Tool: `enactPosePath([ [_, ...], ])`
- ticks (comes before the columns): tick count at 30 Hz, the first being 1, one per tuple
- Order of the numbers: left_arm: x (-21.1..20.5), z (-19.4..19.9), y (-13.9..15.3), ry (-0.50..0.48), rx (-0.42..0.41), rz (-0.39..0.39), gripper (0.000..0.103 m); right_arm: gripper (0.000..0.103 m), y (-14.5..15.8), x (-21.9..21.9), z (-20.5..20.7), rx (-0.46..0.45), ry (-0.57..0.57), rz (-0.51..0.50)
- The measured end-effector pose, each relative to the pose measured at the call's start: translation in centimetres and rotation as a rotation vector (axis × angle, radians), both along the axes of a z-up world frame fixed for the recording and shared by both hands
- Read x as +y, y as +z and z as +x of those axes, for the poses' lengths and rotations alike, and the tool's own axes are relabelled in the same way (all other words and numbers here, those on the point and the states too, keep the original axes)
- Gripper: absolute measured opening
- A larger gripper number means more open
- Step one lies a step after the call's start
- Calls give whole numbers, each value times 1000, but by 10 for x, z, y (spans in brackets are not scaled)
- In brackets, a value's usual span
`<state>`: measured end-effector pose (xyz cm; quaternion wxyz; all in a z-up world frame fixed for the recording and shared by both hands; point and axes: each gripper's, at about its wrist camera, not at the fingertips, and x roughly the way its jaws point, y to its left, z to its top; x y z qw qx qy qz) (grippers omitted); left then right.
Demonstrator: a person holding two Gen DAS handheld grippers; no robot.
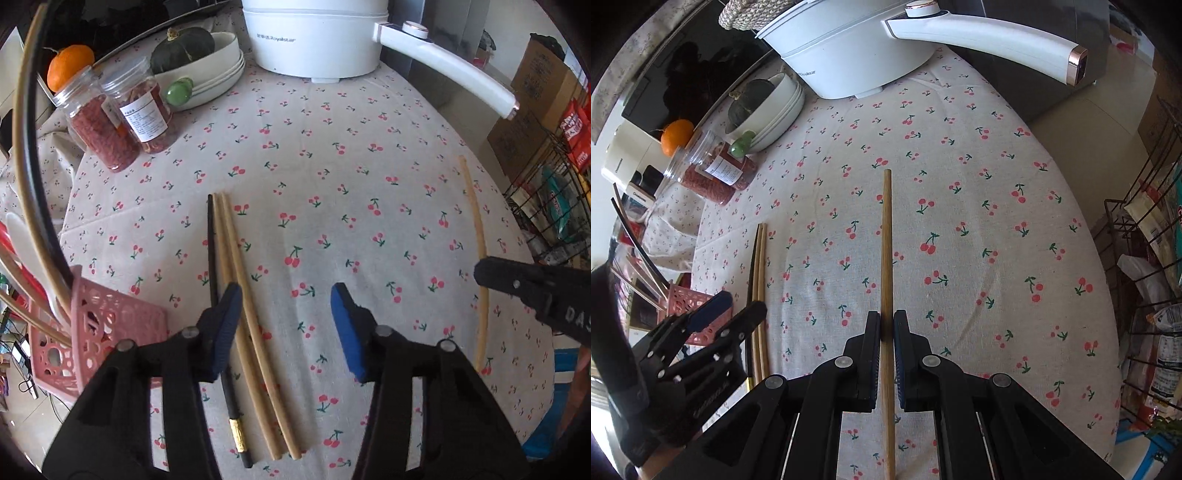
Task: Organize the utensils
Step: 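Grasp a wooden chopstick with the left tool while the right tool holds its chopstick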
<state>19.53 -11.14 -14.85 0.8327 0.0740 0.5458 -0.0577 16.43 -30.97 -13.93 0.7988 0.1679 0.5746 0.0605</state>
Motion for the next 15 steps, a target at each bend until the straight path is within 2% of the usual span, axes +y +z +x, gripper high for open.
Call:
enactPosePath([
  [6, 10, 30, -22, 98, 82, 35, 35, 7, 5, 3, 1, -20, 20, 35],
  [11, 12, 40, -35, 125, 123, 36, 27, 7, 8, 4, 0, -28, 35, 51],
  [15, 13, 44, -37, 136, 142, 38, 27, 7, 9, 4, 0, -30, 33, 53],
])
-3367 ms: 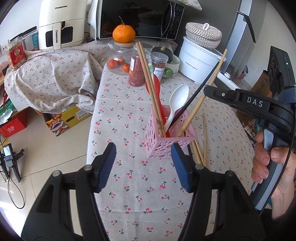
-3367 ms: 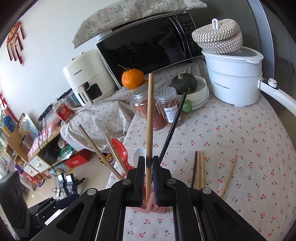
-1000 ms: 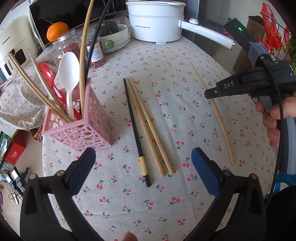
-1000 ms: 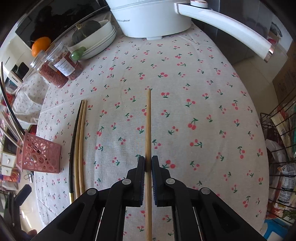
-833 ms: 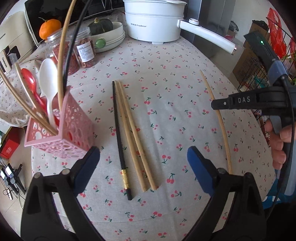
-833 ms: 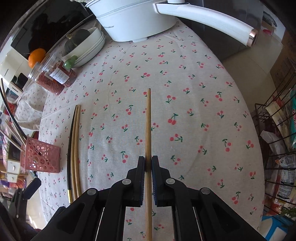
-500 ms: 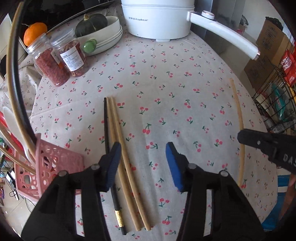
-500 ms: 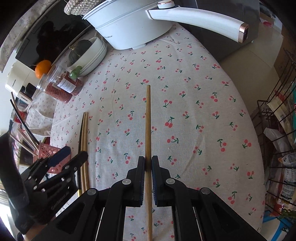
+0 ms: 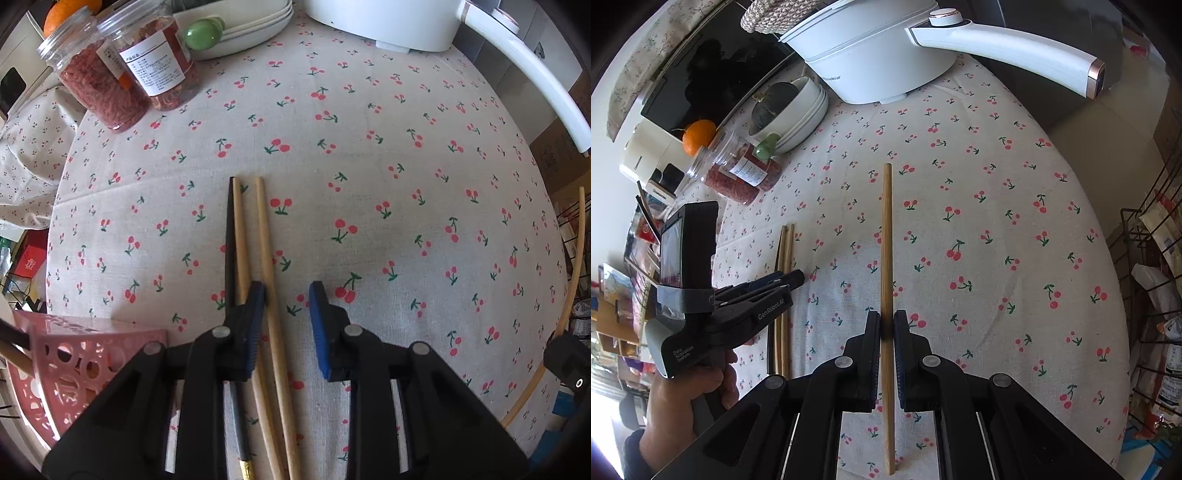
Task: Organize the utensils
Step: 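Grasp a wooden chopstick with the left tool while the right tool holds its chopstick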
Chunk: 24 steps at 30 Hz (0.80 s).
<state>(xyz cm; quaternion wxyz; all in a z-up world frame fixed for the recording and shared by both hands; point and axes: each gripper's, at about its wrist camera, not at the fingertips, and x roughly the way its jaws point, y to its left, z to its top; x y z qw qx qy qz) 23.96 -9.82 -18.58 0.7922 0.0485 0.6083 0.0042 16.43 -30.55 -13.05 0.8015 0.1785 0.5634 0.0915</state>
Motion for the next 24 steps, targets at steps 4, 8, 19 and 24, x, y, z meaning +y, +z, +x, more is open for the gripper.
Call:
enactPosePath([
  [4, -3, 3, -1, -15, 26, -12, 20, 7, 0, -1, -2, 2, -9, 2],
  [8, -8, -4, 3, -79, -11, -83, 7, 7, 2, 0, -5, -9, -25, -2],
  [19, 8, -85, 81, -226, -238, -267, 7, 7, 39, 11, -30, -117, -54, 2],
  [24, 41, -121, 115, -240, -340, -334, 7, 7, 62, 20, -43, -193, -67, -16],
])
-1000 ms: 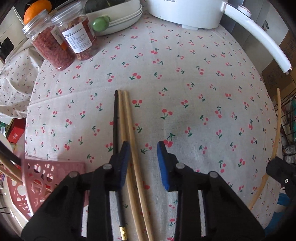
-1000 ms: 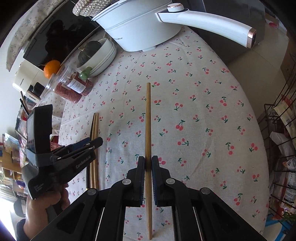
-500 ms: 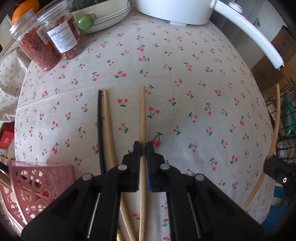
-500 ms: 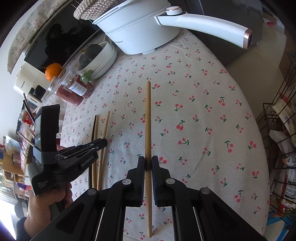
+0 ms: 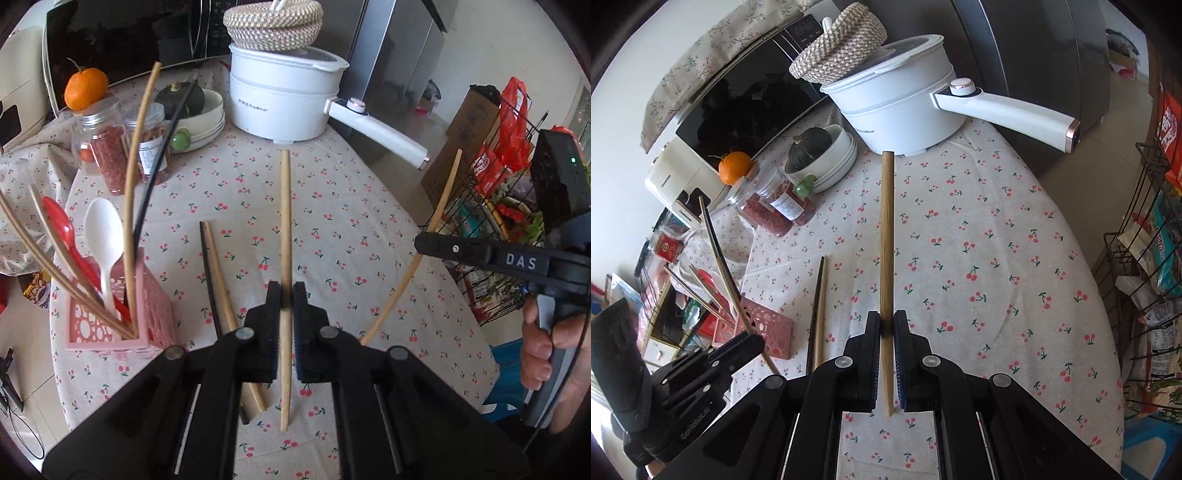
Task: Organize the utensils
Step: 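Grasp a wooden chopstick with the left tool while the right tool holds its chopstick, then lift the wooden chopstick and drop it into the pink basket with the left tool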
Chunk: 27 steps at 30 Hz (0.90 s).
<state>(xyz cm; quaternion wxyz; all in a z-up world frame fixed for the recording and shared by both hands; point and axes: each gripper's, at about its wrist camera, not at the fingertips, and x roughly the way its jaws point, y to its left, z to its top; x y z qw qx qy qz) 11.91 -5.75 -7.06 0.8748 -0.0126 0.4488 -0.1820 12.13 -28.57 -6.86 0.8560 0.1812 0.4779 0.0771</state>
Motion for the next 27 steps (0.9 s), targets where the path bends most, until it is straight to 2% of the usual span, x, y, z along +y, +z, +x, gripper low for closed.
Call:
enactPosePath([
  [6, 42, -28, 26, 40, -114, -122, 7, 7, 22, 7, -6, -80, -12, -28],
  [9, 60, -30, 39, 54, -138, -189, 7, 7, 36, 14, -9, -129, -2, -33],
  [13, 82, -38, 68, 88, -247, -251, 7, 7, 51, 28, -13, -181, 25, -27],
  [17, 106, -46, 92, 131, -350, -280, 7, 7, 60, 44, -14, -212, 57, -24],
  [20, 122, -50, 101, 171, -410, -269, 7, 7, 59, 56, -13, -213, 84, -30],
  [23, 139, -46, 101, 210, -406, -281, 7, 7, 55, 65, -12, -204, 102, -44],
  [27, 153, -32, 85, 261, -357, -266, 7, 7, 51, 72, -12, -197, 117, -57],
])
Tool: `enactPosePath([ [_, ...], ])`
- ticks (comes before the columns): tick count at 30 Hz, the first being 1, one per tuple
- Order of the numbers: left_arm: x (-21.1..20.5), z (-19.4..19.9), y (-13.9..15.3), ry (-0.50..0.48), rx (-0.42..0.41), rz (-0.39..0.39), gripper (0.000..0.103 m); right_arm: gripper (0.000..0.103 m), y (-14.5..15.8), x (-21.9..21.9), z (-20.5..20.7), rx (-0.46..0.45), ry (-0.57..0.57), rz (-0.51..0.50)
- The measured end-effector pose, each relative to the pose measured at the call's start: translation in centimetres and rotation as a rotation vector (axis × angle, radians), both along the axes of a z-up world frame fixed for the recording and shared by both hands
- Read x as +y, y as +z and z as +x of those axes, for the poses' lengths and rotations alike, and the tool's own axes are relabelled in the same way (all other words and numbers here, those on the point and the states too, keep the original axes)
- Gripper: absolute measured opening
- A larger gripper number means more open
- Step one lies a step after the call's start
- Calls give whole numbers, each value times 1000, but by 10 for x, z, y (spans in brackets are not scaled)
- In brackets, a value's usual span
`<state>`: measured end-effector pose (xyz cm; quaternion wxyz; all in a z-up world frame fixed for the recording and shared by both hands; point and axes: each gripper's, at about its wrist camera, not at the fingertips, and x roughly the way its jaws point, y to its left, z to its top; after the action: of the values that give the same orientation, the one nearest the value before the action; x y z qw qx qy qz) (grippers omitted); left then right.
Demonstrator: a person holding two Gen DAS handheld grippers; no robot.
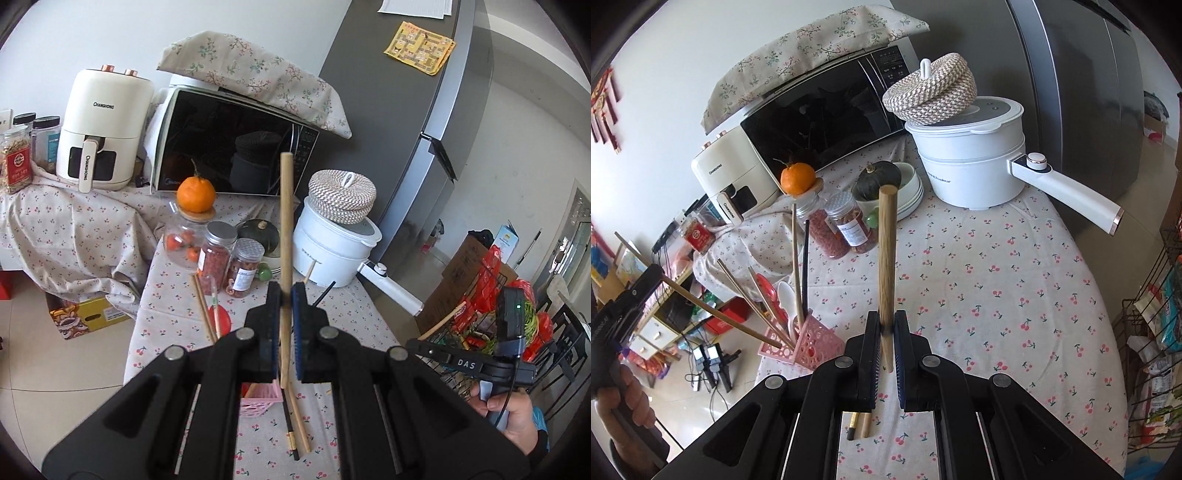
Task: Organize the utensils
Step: 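Lift the wooden chopstick and drop it into the pink basket with the left tool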
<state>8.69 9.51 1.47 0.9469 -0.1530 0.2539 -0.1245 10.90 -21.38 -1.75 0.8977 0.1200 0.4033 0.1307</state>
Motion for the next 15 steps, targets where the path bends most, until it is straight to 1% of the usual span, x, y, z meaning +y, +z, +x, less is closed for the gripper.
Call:
enactPosePath([
  [5, 1, 24, -31, 4, 114, 22, 7, 7, 3, 6, -2, -15, 17, 3],
  [7, 1, 33, -41, 3, 144, 19, 7, 7, 6, 10, -3, -25, 24, 7],
  [13, -3, 48, -58, -16, 170, 31, 7, 7, 15, 18, -7, -57, 49, 26],
  [15, -4, 52, -63, -8, 179, 43, 10, 7, 19, 21, -9, -70, 58, 34],
])
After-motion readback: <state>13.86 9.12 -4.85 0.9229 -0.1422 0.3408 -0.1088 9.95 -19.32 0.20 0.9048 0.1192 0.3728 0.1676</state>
